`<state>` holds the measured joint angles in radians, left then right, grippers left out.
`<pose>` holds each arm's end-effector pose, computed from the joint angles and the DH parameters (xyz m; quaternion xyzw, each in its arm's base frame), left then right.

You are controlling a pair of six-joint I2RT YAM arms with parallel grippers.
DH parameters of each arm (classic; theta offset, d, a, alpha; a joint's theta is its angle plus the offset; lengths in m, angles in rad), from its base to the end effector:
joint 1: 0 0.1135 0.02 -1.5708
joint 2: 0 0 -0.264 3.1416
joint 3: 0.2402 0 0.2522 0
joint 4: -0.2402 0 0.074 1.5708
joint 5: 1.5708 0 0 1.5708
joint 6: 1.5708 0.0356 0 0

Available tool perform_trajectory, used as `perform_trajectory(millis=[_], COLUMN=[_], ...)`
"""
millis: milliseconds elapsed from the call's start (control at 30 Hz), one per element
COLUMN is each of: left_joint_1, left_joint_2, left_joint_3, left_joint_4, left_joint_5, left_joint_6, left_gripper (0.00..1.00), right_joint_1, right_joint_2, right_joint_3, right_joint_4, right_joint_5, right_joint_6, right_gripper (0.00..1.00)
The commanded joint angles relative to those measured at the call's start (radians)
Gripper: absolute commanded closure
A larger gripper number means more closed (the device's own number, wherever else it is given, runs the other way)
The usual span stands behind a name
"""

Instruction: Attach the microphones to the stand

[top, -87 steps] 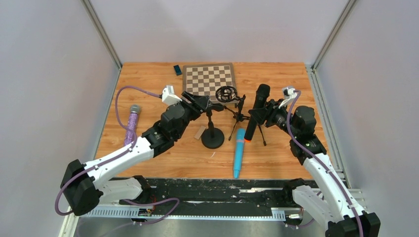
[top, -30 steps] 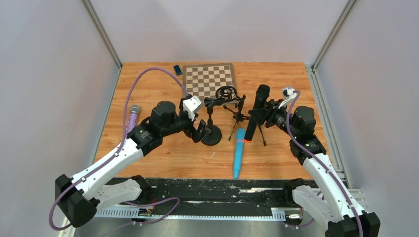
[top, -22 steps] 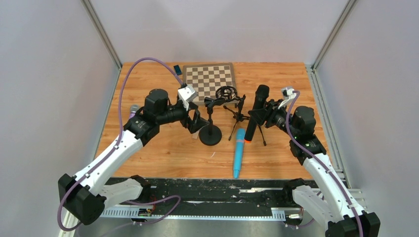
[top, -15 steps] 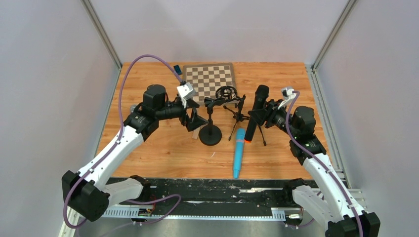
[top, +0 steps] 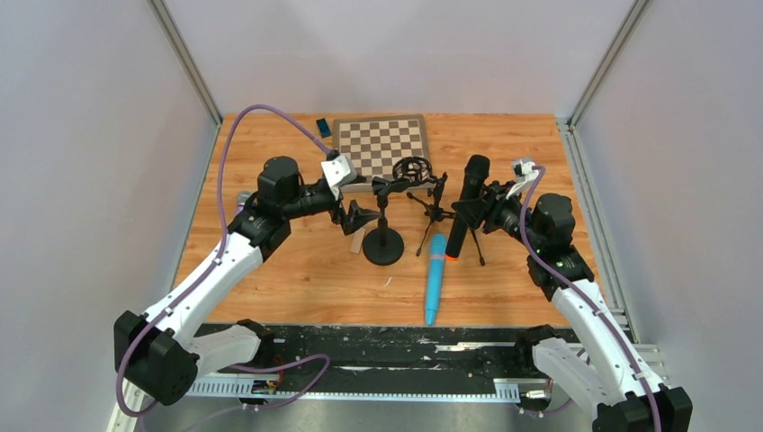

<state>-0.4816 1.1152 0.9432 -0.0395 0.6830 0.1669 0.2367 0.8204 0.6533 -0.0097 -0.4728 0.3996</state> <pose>0.2154 -0.1379 0.3464 0.4330 0.6276 -0.3501 0.5441 0.1863 0.0616 0.3064 -0.0892 0.7552 0.3658 0.5366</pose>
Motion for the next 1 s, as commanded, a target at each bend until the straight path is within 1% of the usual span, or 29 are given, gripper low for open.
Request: perform_trajectory(millis=[0,200,400,667,833,967], left_joint_1=[0.012,0.016,0.016,0.015,0.016,0.016], left_joint_2=[0.032,0.097,0.139,0.183,0.197,0.194], left_joint_3=[0.059,0.130,0.160,0.177,0.177,0.176], left_joint_4=[0.053,0.007,0.024,0.048,0.090,0.111], left_joint_5=[0.024,0.044,0.063,0.096,0.098,0.090], left_joint_6=[0.051,0.057,0.047,-0.008,-0.054,-0.075], left_gripper=[0.00,0.00,0.00,0.11,0.12,0.18], right_joint_1=[-0.004,-0.004,-0.004,-0.004,-0.004,-0.005], right_joint_2=[-0.010,-0.013,-0.012,-0.006,-0.007,-0.004], right_joint_3=[0.003,0.002,0.002,-0.006,-0.004,-0.006], right_joint_4=[0.076,0.076,0.076,0.076,0.076,0.076], right_joint_5=[-0.007,-0.006,0.001,0.008,0.008,0.007], right_joint_6=[-0.003,-0.005,-0.006,-0.005,-0.004,-0.002], right_gripper=[1.00,1.00,1.00,1.00,1.00,1.00])
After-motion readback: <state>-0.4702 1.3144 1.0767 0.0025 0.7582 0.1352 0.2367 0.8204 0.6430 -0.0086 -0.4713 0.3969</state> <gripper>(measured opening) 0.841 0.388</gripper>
